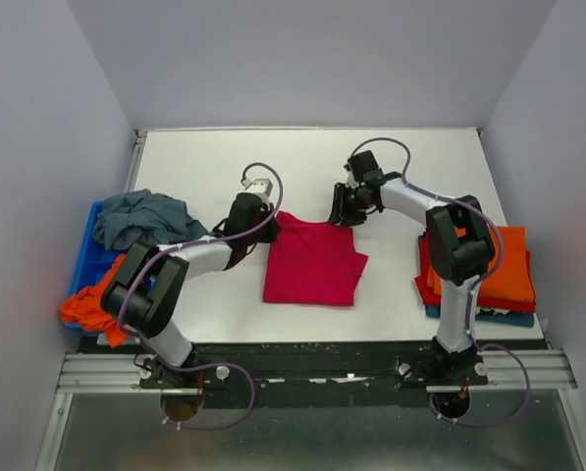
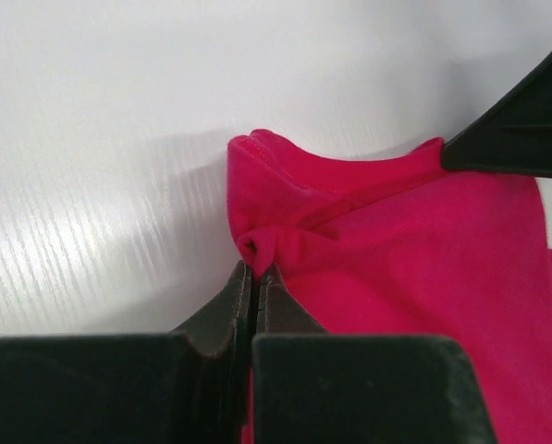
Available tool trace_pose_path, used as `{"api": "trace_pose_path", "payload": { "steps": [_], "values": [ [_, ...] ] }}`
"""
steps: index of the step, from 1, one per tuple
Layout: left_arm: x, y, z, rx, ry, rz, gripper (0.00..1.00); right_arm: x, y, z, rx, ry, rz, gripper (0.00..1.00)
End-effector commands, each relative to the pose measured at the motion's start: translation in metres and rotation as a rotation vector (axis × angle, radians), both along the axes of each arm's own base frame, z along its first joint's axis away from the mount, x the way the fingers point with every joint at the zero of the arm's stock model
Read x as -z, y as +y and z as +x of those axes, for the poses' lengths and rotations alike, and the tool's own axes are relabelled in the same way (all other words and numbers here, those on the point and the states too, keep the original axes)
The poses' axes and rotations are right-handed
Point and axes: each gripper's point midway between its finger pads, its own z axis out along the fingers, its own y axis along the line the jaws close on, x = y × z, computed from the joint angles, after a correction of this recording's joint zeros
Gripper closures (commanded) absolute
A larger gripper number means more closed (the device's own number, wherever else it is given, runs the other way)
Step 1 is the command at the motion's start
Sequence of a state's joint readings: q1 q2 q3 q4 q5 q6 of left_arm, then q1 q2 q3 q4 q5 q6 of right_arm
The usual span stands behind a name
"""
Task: Fold and stack the t-shirts
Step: Put the neatly folded tshirt into the corner of the board with both arms
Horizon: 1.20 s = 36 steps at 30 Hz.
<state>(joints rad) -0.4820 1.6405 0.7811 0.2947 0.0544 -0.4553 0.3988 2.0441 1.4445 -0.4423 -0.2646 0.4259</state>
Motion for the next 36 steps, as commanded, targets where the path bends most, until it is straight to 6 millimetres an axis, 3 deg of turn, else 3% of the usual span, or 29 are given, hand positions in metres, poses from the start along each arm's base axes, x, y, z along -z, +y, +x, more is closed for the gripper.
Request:
{"api": "trace_pose_path", "payload": {
  "steps": [1,4,8,12,16,18,19,20,23,28,31,36],
  "values": [
    [-0.041,0.002,0.000,-0.022,-0.188,-0.009,1.00,0.010,-0.015,-0.024,-0.012,0.073,-0.140,0.59],
    [-0.053,0.006,-0.004,-0.041,-0.245,-0.008,1.00,-0.003,-0.018,-0.038,-0.017,0.049,-0.131,0.77],
    [-0.064,0.005,-0.009,-0.036,-0.300,-0.034,1.00,-0.032,-0.031,-0.042,0.026,-0.025,-0.139,0.99],
    [-0.068,0.002,-0.015,-0.021,-0.336,-0.037,1.00,-0.056,-0.053,-0.047,0.110,-0.091,-0.196,0.99],
    [-0.068,0.001,-0.016,-0.024,-0.350,-0.033,1.00,-0.066,-0.091,-0.049,0.254,-0.142,-0.331,0.99],
    [-0.067,0.000,-0.013,-0.033,-0.346,-0.036,1.00,-0.066,-0.098,-0.052,0.289,-0.148,-0.348,0.81],
    [-0.064,-0.001,-0.011,-0.034,-0.335,-0.034,1.00,-0.063,-0.095,-0.053,0.283,-0.145,-0.331,0.60],
    [-0.063,-0.003,-0.007,-0.037,-0.328,-0.035,1.00,-0.060,-0.092,-0.054,0.279,-0.139,-0.319,0.49],
    [-0.048,-0.013,0.005,-0.038,-0.278,-0.026,1.00,-0.053,-0.085,-0.050,0.272,-0.133,-0.273,0.43],
    [-0.012,-0.024,0.026,-0.068,-0.152,0.027,1.00,-0.060,-0.082,-0.033,0.283,-0.181,-0.111,0.41],
    [0.004,-0.023,0.030,-0.093,-0.091,0.061,1.00,-0.059,-0.070,-0.029,0.239,-0.204,0.012,0.26],
    [0.012,-0.019,0.033,-0.128,-0.041,0.081,1.00,-0.034,-0.067,-0.026,0.245,-0.135,-0.001,0.24]
  ]
}}
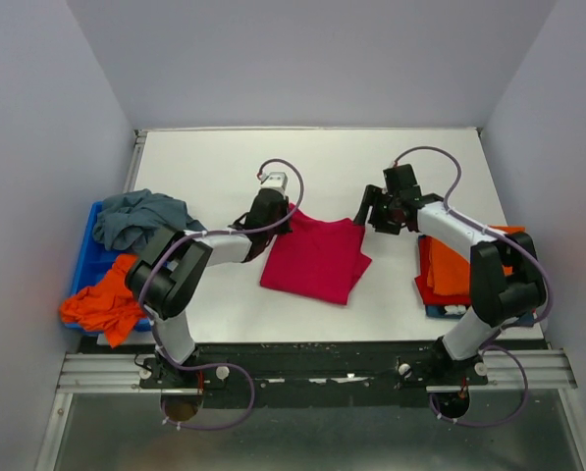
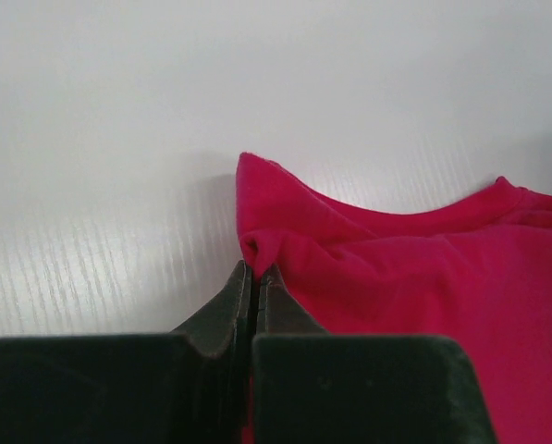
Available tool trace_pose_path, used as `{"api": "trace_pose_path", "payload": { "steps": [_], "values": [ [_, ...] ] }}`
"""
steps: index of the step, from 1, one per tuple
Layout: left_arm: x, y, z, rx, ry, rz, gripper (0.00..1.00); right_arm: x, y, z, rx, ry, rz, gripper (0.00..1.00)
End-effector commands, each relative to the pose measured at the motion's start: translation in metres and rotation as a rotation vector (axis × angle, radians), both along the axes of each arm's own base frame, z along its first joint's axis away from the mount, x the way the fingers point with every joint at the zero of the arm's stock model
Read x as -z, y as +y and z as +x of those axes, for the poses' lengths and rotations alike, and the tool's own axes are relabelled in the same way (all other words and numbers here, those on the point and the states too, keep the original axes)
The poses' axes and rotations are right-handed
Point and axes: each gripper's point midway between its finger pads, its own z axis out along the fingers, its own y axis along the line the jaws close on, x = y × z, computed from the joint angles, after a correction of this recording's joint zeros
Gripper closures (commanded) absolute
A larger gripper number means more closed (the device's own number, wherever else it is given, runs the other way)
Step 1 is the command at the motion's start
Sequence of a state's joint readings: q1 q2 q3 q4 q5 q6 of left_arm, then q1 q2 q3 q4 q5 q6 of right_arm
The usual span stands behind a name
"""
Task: Fold and stack the t-shirts
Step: Put the neatly folded tshirt into the corner of the board with both arms
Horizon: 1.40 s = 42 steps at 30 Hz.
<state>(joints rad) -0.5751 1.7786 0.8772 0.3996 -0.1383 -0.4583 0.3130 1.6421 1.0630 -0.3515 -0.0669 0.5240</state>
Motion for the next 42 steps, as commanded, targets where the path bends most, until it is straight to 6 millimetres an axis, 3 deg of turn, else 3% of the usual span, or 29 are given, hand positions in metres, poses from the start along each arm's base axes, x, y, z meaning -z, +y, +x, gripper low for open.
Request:
{"api": "trace_pose_path", "payload": {
  "steps": [1,6,12,19,22,27,31,35,42],
  "values": [
    [0.011,0.006,0.002,-0.049,0.070,0.027,1.00,0.010,0.017,0.011,-0.029,-0.009,0.057,0.25],
    [0.015,0.001,0.005,-0.035,0.147,-0.006,0.86,0.035,0.015,0.007,-0.031,0.042,0.035,0.33],
    [0.021,0.010,0.008,-0.042,0.254,-0.040,0.62,0.059,0.004,0.000,-0.012,0.126,-0.036,0.39],
    [0.023,0.017,0.004,-0.015,0.280,-0.098,0.53,0.077,0.000,-0.002,0.005,0.199,-0.094,0.46],
    [0.019,0.023,0.003,-0.013,0.279,-0.142,0.49,0.080,-0.001,-0.001,0.008,0.205,-0.151,0.55],
    [0.011,0.029,0.001,0.008,0.264,-0.214,0.48,0.090,-0.004,0.001,0.019,0.232,-0.205,0.81],
    [0.012,0.025,-0.004,0.051,0.250,-0.237,0.40,0.085,-0.007,0.011,0.019,0.205,-0.231,0.99],
    [0.012,0.023,-0.002,0.063,0.253,-0.245,0.33,0.072,-0.008,0.023,0.002,0.155,-0.256,0.99],
    [0.032,0.021,0.009,0.067,0.305,-0.232,0.35,0.064,-0.002,0.028,-0.012,0.119,-0.230,0.99]
  ]
}}
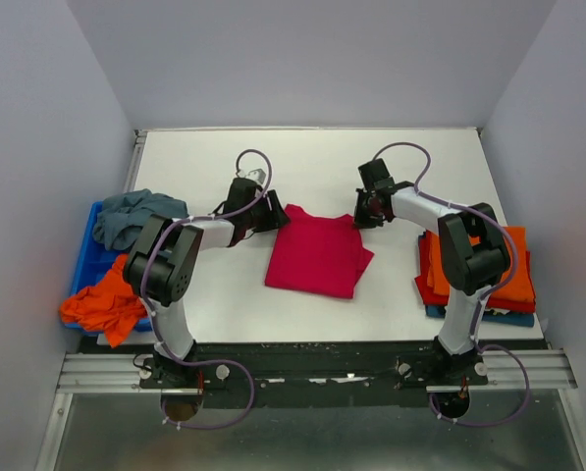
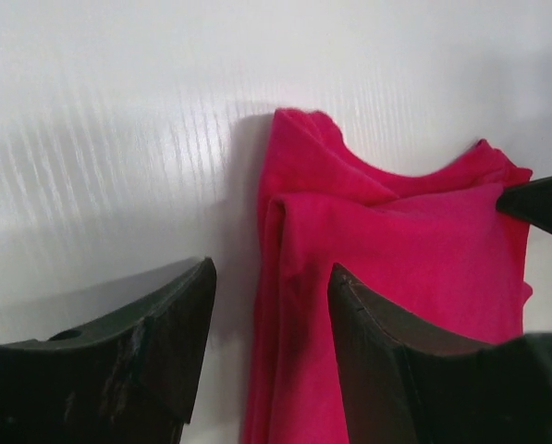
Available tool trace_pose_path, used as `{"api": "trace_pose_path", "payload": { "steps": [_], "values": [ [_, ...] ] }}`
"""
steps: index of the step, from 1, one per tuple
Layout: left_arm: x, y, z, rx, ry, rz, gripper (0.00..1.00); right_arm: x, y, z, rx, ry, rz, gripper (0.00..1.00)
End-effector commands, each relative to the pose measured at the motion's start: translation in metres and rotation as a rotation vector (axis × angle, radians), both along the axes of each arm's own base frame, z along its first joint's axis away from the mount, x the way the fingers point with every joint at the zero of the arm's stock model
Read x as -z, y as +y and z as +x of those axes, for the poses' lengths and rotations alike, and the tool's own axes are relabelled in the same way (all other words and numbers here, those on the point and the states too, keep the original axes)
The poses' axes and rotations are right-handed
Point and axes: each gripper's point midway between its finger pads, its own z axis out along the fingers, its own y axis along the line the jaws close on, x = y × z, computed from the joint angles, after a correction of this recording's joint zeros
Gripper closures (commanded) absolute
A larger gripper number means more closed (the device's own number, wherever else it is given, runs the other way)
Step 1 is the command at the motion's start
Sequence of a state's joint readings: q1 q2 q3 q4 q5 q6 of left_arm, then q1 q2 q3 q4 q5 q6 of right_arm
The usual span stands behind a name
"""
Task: Fold and stack the t-shirts
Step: Put the neatly folded tshirt into the corner of the board with both arms
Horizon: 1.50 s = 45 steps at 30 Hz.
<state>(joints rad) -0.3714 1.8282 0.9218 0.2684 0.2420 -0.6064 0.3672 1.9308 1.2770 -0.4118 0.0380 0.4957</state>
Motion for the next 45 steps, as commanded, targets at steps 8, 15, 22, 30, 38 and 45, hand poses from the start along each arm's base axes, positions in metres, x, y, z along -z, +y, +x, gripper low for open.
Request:
{"api": "trace_pose_path", "payload": {
  "steps": [8,15,22,30,38,45],
  "values": [
    [0.035,-0.008,0.016,0.033,0.107,0.026,0.51,0.007,-0.013,-0.005,-0.006,0.007,-0.061,0.99],
    [0.035,-0.022,0.022,0.059,0.090,-0.014,0.61,0.005,-0.006,-0.004,-0.020,0.002,-0.026,0.99],
    [0.009,-0.029,0.025,0.051,-0.043,-0.089,1.00,-0.006,-0.004,-0.004,-0.026,-0.018,-0.008,0.99],
    [-0.071,-0.029,-0.003,0.016,-0.276,-0.157,1.00,-0.054,-0.009,-0.023,-0.024,-0.115,0.044,0.99],
    [-0.150,-0.053,-0.056,-0.006,-0.460,-0.227,1.00,-0.131,-0.035,-0.061,0.035,-0.273,0.060,0.99],
    [-0.222,-0.070,-0.078,-0.036,-0.586,-0.266,1.00,-0.216,-0.106,-0.088,0.273,-0.458,-0.005,0.99]
  ]
}}
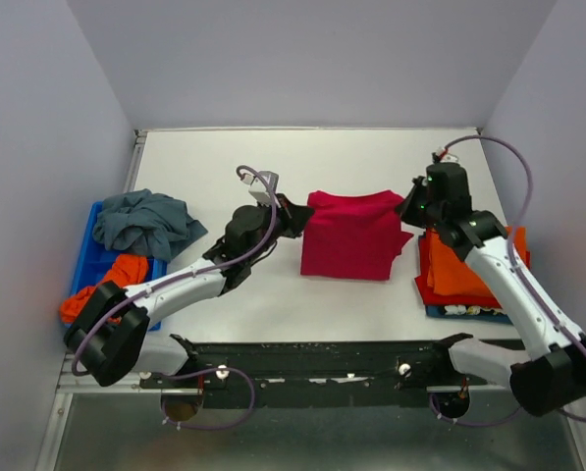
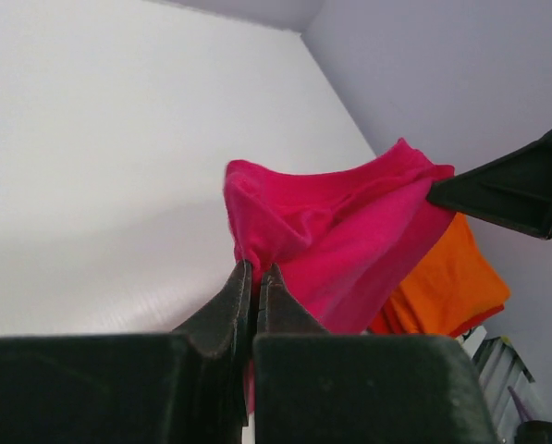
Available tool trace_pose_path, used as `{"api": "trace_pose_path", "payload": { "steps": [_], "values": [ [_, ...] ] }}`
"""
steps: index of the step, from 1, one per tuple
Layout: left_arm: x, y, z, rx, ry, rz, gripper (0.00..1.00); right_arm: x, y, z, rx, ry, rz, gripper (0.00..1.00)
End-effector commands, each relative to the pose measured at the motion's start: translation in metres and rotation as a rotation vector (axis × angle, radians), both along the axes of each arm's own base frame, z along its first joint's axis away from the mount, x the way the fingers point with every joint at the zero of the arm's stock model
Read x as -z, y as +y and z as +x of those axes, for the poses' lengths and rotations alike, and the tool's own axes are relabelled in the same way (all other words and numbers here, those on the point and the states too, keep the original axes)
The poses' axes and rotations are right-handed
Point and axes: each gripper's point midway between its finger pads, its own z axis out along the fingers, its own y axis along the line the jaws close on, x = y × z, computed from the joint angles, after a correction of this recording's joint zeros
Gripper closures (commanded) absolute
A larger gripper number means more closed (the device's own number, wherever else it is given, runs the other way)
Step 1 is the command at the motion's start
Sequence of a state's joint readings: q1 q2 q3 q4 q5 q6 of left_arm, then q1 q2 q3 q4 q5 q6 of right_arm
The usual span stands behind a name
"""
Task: Fold and stack the t-shirts
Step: Put the neatly folded tshirt into the corner of the board with both arms
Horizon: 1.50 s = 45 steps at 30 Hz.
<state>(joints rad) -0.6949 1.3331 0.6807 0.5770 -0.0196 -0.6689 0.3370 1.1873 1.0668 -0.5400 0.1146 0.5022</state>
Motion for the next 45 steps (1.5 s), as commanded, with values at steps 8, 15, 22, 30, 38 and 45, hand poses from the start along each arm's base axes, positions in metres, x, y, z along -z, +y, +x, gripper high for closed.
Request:
{"api": "trace_pose_path", "payload": {
  "steps": [8,15,22,30,38,45],
  "values": [
    [-0.108,-0.075,-0.033,0.008,-0.156,-0.131,1.00,-0.097,-0.155,-0.045,0.592,-0.136,-0.121,0.99],
    [-0.130,-0.144,-0.079,0.127,-0.203,-0.163,1.00,-0.143,-0.234,-0.068,0.891,-0.142,-0.131,0.99],
    [-0.125,-0.206,-0.134,0.280,-0.163,-0.188,1.00,-0.178,-0.295,-0.142,1.219,-0.197,-0.317,0.99],
    [-0.107,-0.245,-0.169,0.388,-0.122,-0.143,1.00,-0.167,-0.332,-0.177,1.407,-0.119,-0.415,0.99],
    [-0.087,-0.262,-0.138,0.345,-0.132,-0.087,1.00,-0.145,-0.346,-0.156,1.385,-0.052,-0.410,0.99],
    [-0.052,-0.280,-0.110,0.331,-0.060,-0.072,1.00,-0.119,-0.360,-0.122,1.347,0.006,-0.384,0.99]
  ]
}}
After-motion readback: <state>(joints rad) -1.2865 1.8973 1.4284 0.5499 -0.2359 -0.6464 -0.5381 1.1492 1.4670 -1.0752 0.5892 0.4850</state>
